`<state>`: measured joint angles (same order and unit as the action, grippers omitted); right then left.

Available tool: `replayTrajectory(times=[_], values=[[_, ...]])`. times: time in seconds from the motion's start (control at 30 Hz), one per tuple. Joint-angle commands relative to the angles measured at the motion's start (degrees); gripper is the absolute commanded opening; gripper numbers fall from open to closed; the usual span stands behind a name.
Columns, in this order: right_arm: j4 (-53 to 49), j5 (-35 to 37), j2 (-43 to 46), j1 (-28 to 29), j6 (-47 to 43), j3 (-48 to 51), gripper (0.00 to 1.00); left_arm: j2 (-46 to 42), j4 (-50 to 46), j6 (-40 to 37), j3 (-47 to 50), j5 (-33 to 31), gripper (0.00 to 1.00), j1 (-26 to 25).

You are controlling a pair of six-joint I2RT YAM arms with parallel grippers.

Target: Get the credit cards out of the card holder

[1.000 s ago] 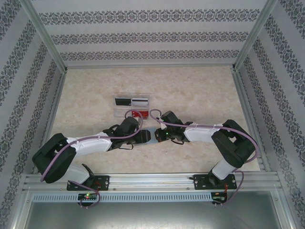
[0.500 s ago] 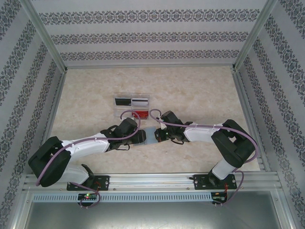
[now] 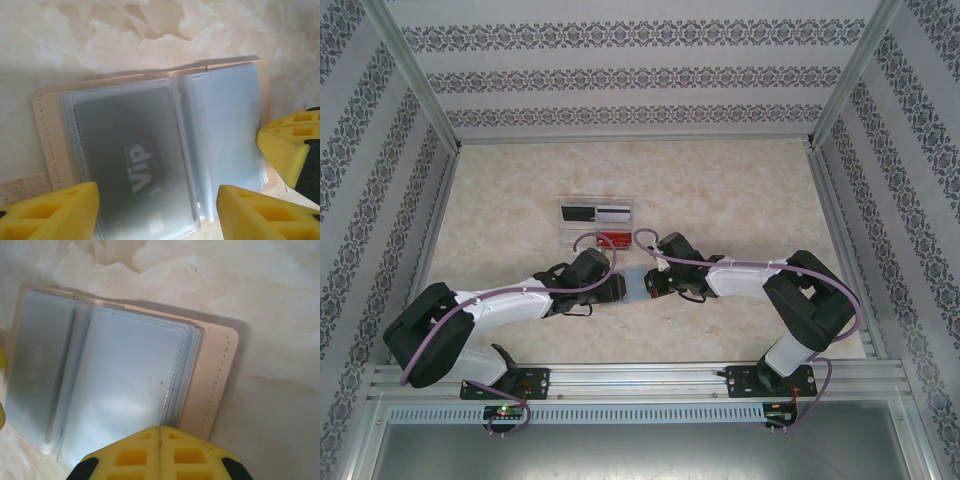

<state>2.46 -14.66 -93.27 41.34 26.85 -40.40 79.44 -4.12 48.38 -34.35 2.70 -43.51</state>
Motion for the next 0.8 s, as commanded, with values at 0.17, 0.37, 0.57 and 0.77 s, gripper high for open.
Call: replayTrajectory(times=[0.17,0.37,0.57,0.77], values=[[-1.4,-0.6,-1.6,-0.4,0.3,-0.6,0.00,-0.4,-1.5,1.3,1.0,-1.0,0.64,-0.5],[-1.5,-0.7,-1.9,-0.5,0.3,-0.7,0.00,-0.1,-2.1,1.9,1.0,-1.6,0.64,-0.5],[-1.5,-0.8,-2.0,-0.4,0.4,-0.8,0.00,-0.6,-5.1,2.1,0.2,-3.3,0.64,-0.5],[-1.5,-0.8,-2.0,-0.5,0.4,-0.8,0.00,-0.4,-4.3,2.2,0.6,-3.0,0.64,-0.5]])
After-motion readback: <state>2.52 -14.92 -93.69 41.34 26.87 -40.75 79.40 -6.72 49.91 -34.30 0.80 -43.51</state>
